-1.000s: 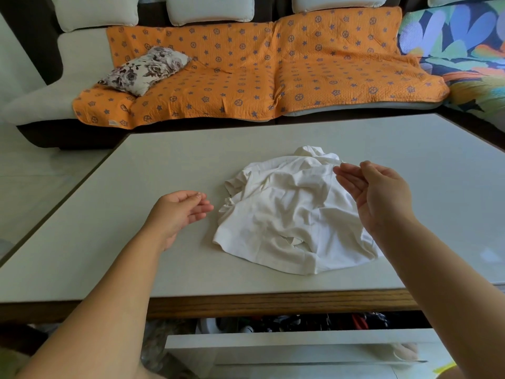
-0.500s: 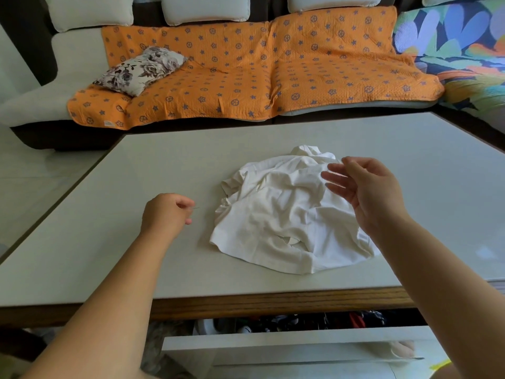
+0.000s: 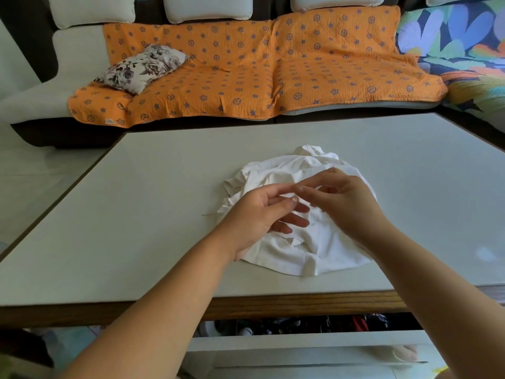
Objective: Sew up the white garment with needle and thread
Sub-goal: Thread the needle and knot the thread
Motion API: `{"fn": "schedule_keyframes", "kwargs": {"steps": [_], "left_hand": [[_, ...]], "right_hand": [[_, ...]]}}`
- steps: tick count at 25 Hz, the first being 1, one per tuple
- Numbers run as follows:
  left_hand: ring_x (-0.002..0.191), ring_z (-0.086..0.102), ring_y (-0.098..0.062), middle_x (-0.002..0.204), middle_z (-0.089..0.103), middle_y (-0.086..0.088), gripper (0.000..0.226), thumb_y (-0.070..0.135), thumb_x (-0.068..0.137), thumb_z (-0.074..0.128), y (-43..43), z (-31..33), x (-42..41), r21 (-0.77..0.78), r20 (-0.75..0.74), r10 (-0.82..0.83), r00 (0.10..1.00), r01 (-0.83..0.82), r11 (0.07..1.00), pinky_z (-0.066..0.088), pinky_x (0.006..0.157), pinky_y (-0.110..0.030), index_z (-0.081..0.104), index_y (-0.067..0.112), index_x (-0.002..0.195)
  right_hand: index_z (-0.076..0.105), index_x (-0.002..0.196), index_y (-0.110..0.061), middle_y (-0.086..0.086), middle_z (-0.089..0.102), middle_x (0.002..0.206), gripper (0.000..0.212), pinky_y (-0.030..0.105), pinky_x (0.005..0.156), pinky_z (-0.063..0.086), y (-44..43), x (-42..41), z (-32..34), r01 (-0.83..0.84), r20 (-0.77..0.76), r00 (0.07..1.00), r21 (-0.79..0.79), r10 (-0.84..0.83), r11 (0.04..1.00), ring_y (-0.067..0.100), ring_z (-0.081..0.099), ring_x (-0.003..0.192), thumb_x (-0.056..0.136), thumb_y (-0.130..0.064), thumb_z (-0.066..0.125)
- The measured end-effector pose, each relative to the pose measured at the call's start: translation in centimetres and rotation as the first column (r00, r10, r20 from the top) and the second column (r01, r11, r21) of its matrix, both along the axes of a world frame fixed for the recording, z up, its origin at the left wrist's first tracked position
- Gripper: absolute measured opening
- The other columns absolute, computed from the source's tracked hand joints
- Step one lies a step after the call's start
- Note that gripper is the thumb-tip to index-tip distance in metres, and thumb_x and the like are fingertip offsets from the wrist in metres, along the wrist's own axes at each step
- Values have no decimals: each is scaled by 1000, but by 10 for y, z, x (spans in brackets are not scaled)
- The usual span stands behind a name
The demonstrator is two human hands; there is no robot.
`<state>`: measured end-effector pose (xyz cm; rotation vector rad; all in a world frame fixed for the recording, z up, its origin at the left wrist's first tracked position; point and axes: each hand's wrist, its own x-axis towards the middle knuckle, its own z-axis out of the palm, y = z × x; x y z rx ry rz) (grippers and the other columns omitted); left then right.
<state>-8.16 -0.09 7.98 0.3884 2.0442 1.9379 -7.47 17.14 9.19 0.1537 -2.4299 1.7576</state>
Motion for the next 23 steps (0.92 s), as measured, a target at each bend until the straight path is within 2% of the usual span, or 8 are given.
{"fn": "schedule_keyframes", "kwargs": {"steps": [2,5,8,11,15,18,20,23], "left_hand": [[79,72,-16,86,74,-2,17,15,99,55,0,-3,-2,-7,-2,41,999,-41,999,52,68,-25,68,15,111],[67,66,-12,74,70,1,14,16,98,57,0,-6,-5,-40,-41,99,994,-101,994,50,66,-23,71,16,95],[61,58,-11,68,64,4,16,16,97,57,0,-5,-3,-62,-59,104,993,-107,992,48,65,-23,72,16,93],[59,55,-11,66,61,3,16,14,97,57,0,-4,-2,-43,-38,106,994,-108,993,48,67,-25,72,13,92],[56,52,-10,64,61,5,16,11,96,57,-2,-3,-1,-10,-17,122,992,-122,992,45,66,-26,72,9,91],[56,52,-10,63,60,4,17,11,96,57,-3,-2,0,-1,-14,119,993,-119,993,44,65,-26,73,10,91],[56,52,-10,64,60,4,16,12,96,58,-4,-2,-1,-13,-23,115,993,-115,993,44,65,-25,73,9,94],[57,52,-11,64,60,3,15,13,95,59,-5,-3,-1,-29,-32,119,992,-119,992,44,66,-27,72,5,98]], "right_hand": [[77,78,-28,-7,72,84,4,12,61,46,1,0,0,-9,24,1000,-39,10,999,6,60,73,82,-27,77],[77,81,-24,-7,75,82,5,13,60,48,2,1,-1,-52,40,998,-63,54,997,7,65,72,85,-24,74],[78,87,-17,-1,76,83,9,19,62,50,2,0,-2,-76,76,993,-122,86,990,10,68,72,89,-20,70],[74,103,-12,4,73,85,17,25,65,51,4,-3,-1,-60,145,983,-314,110,947,16,70,73,97,-15,58],[69,111,-10,13,73,94,39,32,72,56,12,-2,-1,-78,159,979,-306,131,949,25,73,81,95,5,37],[67,118,-11,11,74,104,37,37,82,56,13,1,-1,-185,146,963,-246,225,951,26,73,92,95,6,44],[66,121,-13,7,75,103,29,34,84,57,13,2,-1,-233,136,954,-223,267,947,23,73,94,97,-4,54],[68,117,-13,8,76,100,28,31,80,58,10,3,-2,-227,125,956,-256,265,940,23,73,93,91,-20,62]]}}
